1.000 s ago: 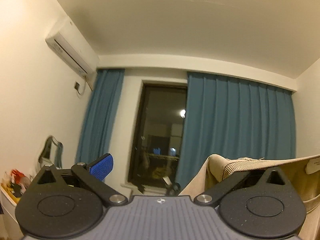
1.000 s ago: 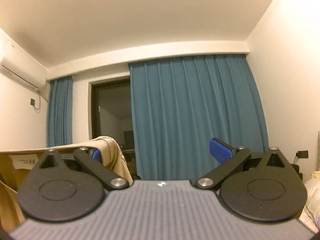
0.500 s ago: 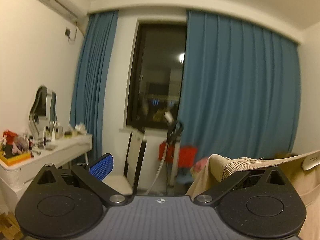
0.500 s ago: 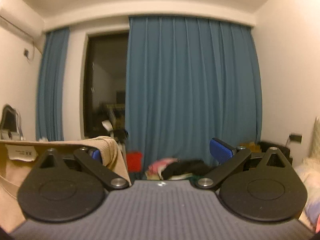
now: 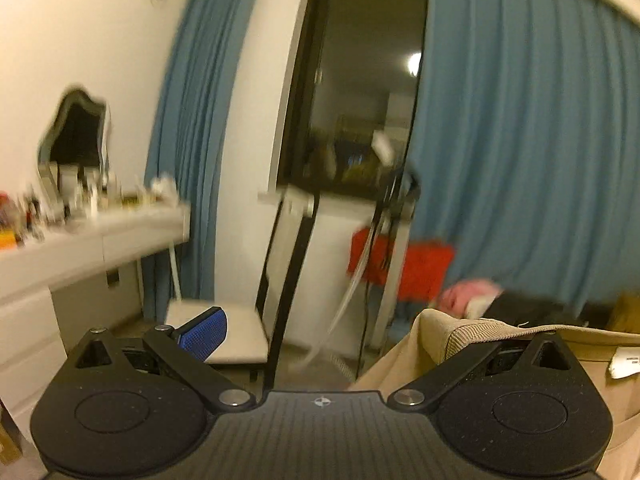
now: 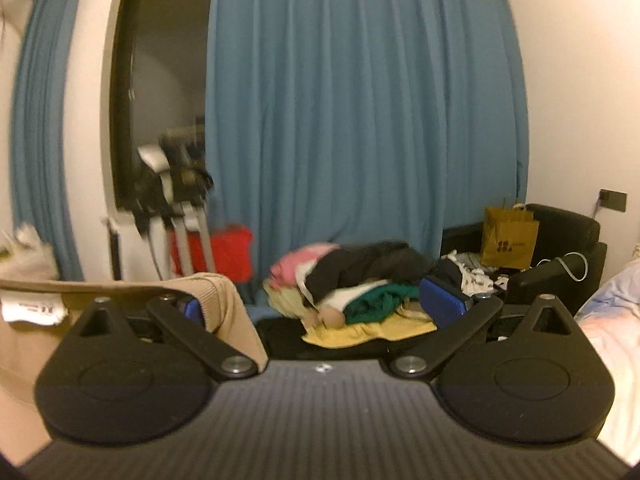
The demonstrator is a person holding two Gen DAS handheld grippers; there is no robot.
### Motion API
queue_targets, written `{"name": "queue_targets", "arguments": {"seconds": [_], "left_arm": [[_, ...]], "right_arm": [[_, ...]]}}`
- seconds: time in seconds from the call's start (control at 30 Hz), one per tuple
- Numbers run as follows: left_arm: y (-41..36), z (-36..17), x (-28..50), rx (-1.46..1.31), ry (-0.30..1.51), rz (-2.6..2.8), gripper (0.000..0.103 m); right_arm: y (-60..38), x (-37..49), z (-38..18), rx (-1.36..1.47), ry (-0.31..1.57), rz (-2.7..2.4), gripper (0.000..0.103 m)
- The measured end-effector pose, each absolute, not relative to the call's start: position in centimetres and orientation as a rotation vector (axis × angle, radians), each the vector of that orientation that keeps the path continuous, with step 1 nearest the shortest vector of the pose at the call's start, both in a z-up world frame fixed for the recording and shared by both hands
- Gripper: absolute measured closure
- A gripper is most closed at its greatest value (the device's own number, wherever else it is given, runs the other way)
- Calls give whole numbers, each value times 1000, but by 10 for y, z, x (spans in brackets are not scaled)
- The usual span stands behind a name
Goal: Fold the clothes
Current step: 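Lower the T-shirt flat onto the duvet with both grippers and release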
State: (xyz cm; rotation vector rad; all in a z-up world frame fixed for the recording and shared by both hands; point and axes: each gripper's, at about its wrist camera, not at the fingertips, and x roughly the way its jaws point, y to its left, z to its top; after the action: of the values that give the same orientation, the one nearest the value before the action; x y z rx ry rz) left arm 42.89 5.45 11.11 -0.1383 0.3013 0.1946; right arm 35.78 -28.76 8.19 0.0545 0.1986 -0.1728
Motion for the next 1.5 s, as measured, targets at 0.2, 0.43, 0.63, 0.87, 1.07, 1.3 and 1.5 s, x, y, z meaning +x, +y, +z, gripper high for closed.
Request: {"name": "queue_targets", "arguments": {"seconds": [0.2,0.43,0.63,0.87,1.07,1.3,1.5], "left_arm": [[72,-32,548,-173,587,145,1],[78,-105,598,-126,910,-25,6],[57,-67,534,55,793,-92,0],[38,-13,395,32,601,-76,0],[30,19,271,-44,466,-60,0],[35,18,158,-88,436,-42,0],[42,14,120,-194,457,-40,0]], "right_arm": [[-286,458,-57,-16,370,-152,0],[-272,517,-151,-97,729,65,0],[-249,472,-130,-117,651,208,0],[-242,370,-81,-97,493,221,0],[-247,260,-44,11,372,184,0],[-258,135,-29,138,255,152,0],[-260,83,-37,178,202,176,0]]}}
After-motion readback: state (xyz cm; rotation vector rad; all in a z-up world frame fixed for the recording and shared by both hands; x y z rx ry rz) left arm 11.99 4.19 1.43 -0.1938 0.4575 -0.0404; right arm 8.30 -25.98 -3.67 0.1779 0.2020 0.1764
